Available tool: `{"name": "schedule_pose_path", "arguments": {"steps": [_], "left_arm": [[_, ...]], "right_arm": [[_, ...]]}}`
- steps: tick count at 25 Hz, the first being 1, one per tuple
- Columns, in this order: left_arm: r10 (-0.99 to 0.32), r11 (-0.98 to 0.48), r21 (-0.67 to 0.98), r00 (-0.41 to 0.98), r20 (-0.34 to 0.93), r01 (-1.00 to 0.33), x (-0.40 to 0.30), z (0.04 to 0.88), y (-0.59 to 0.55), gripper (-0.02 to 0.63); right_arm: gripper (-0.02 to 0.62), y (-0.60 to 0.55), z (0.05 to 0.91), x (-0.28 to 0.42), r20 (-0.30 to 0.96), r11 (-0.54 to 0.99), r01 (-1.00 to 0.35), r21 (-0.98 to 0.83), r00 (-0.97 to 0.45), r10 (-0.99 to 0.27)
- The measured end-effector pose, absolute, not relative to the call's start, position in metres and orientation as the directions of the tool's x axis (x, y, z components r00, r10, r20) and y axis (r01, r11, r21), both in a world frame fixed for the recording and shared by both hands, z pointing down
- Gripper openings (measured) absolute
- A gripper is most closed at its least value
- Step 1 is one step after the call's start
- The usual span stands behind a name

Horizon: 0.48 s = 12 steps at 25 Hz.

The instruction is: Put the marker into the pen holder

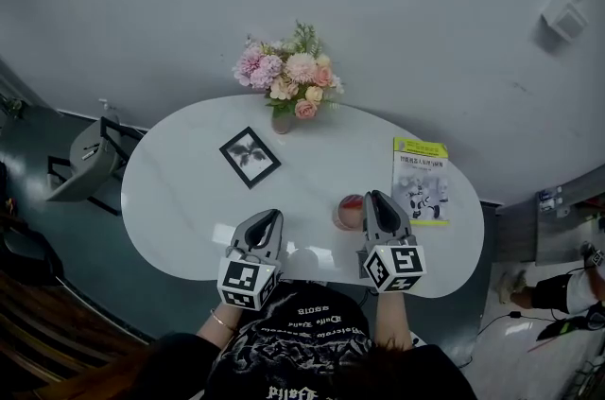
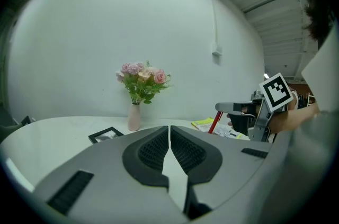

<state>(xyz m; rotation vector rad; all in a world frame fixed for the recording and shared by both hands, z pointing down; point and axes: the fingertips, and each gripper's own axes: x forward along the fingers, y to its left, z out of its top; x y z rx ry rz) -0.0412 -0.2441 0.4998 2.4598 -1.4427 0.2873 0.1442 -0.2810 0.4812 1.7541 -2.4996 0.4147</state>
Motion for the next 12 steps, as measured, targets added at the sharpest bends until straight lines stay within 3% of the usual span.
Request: {"name": "schedule_pose_path", "arguments": {"steps": [12], "left_arm": [[-0.809,-0.443,0.146,0.465,0.359,-0.884,-0.047,0.515,-0.246,0.029]], "right_arm": [[0.067,-0.285,0.517,0.141,0.274,0.303,-0.927,-0.219,-0.357,-0.893]]}}
